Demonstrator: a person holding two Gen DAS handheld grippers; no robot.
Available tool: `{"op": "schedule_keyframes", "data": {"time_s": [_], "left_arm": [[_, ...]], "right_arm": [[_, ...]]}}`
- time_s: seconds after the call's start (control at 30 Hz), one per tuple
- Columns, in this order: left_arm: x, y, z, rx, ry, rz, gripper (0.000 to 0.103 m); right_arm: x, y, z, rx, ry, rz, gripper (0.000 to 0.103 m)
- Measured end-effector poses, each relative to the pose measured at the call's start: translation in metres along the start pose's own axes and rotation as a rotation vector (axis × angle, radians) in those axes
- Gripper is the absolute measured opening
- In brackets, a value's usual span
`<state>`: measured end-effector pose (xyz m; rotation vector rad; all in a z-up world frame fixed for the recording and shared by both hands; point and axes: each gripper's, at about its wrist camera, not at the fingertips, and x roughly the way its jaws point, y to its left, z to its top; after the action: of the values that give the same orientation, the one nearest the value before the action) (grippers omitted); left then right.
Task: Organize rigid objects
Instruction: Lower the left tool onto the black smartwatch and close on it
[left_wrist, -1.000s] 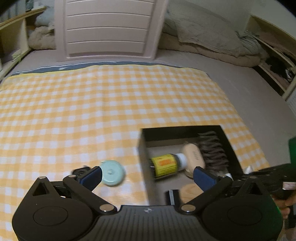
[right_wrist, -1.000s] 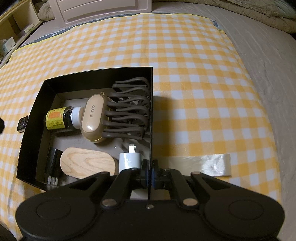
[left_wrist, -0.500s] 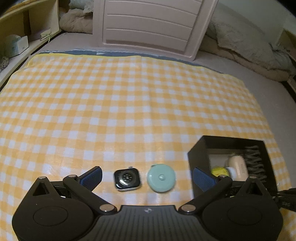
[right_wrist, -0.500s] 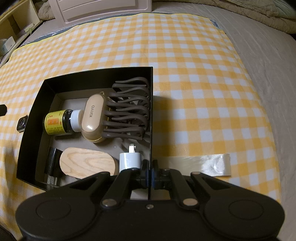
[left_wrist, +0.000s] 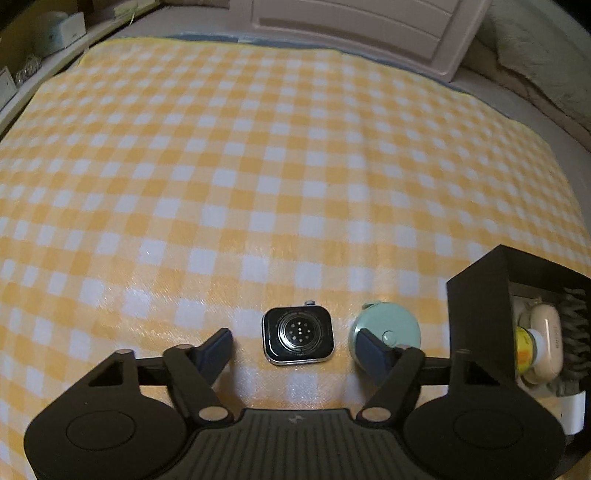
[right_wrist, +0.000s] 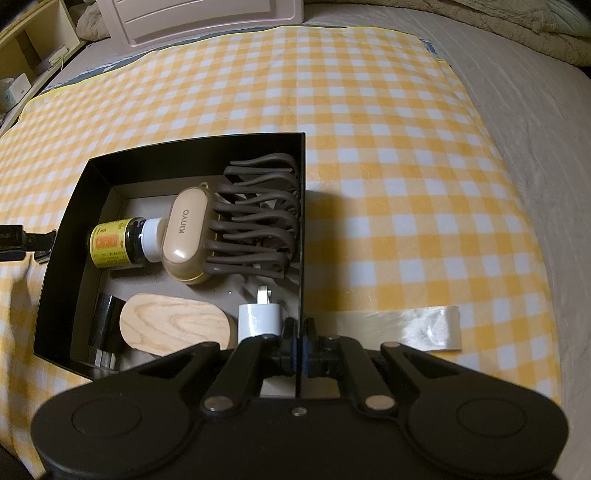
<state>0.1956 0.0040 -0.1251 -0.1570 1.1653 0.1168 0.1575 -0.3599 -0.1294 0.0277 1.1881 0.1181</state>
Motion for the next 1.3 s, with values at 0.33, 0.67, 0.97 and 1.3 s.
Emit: {"op": "schedule_keyframes", "data": {"time_s": [0.33, 0.67, 0.97, 1.3], "left_arm": [[0.017, -0.011, 0.002, -0.012, -0.011, 0.005, 0.063], [0.028, 0.004, 0.004, -0.008, -0.012, 0.037, 0.059], [0.031, -0.014, -0.002, 0.022, -0.017, 0.029, 0.048], [0.017, -0.025, 0.001, 0.064, -0.051, 0.006, 0.048]], "right_arm": [[0.0, 0.001, 0.0, 0.0, 0.0, 0.0, 0.004], [0.0, 0.001, 0.0, 0.0, 0.0, 0.0, 0.004], [0.001, 0.001, 0.0, -0.002, 0.001, -0.002, 0.004], [0.0, 0.001, 0.0, -0.002, 0.0, -0.001, 0.004]]}}
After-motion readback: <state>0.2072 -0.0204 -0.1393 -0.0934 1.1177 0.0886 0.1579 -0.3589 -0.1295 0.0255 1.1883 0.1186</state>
